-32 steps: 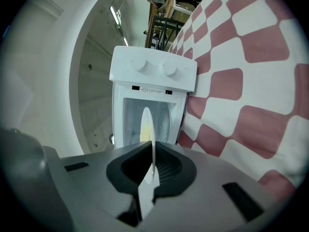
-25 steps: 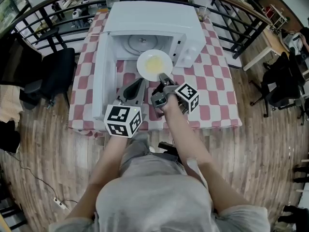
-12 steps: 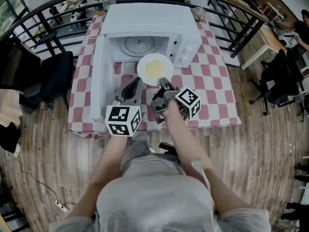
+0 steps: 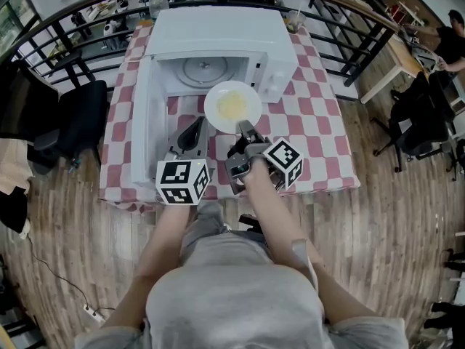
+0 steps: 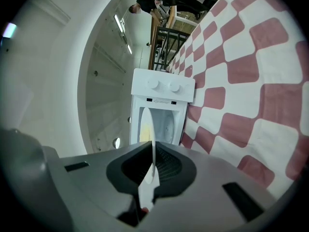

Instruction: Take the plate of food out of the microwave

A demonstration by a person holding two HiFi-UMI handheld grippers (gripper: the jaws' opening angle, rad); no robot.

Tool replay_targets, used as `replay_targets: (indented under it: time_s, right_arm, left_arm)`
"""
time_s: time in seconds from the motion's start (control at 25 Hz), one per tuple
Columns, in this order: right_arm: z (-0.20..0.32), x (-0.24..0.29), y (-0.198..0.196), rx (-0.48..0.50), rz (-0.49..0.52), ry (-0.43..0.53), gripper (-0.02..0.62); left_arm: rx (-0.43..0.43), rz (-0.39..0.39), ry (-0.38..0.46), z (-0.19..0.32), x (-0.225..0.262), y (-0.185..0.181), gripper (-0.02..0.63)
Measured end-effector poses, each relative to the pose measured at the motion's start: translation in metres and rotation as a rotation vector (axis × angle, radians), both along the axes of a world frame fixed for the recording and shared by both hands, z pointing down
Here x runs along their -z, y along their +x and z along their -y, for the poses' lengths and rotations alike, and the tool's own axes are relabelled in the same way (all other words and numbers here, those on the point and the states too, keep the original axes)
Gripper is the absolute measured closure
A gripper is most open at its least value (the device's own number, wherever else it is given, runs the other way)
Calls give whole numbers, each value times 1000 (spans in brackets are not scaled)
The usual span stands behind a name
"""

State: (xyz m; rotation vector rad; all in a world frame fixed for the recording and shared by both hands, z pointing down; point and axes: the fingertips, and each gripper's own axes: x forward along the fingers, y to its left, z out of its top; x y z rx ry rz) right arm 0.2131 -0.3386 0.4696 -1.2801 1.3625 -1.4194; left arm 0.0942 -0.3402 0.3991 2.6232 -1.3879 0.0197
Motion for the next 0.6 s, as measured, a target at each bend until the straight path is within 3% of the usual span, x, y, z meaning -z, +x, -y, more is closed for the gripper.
replay_targets:
  time_s: [0.6]
  right_arm:
    - [-8,9,6,-128,-2,19,565]
  left_arm:
    - [50,19,19,16,1,4,603]
